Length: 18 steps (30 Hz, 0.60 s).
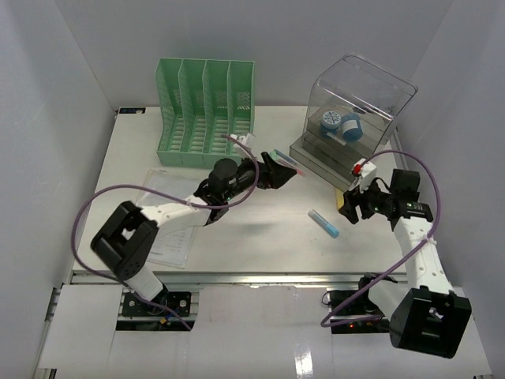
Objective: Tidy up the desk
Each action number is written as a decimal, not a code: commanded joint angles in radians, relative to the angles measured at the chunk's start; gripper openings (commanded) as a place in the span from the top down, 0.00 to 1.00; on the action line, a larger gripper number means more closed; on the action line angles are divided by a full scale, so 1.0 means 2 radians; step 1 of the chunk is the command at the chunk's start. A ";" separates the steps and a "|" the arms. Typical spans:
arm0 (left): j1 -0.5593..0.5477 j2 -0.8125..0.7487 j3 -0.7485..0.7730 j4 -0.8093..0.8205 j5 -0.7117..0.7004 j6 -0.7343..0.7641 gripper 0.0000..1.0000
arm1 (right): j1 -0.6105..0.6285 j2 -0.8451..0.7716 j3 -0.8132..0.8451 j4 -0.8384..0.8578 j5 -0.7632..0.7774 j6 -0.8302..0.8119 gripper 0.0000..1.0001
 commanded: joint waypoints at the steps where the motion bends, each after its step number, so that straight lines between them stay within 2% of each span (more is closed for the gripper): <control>1: 0.003 -0.145 -0.070 -0.065 -0.058 0.080 0.02 | 0.070 0.026 -0.009 0.029 0.157 0.058 0.25; 2: 0.003 -0.167 -0.093 -0.082 -0.072 0.088 0.02 | 0.093 0.034 -0.005 0.031 0.191 0.077 0.25; 5: 0.003 -0.296 -0.165 -0.129 -0.121 0.099 0.02 | 0.139 0.079 0.014 0.027 0.257 0.132 0.24; 8: 0.002 -0.397 -0.212 -0.189 -0.143 0.087 0.02 | 0.151 0.115 0.027 0.017 0.259 0.160 0.24; 12: 0.001 -0.558 -0.273 -0.257 -0.162 0.044 0.02 | 0.170 0.142 0.035 0.032 0.278 0.196 0.30; 18: 0.000 -0.661 -0.319 -0.341 -0.176 0.014 0.02 | 0.177 0.146 0.019 0.089 0.329 0.232 0.32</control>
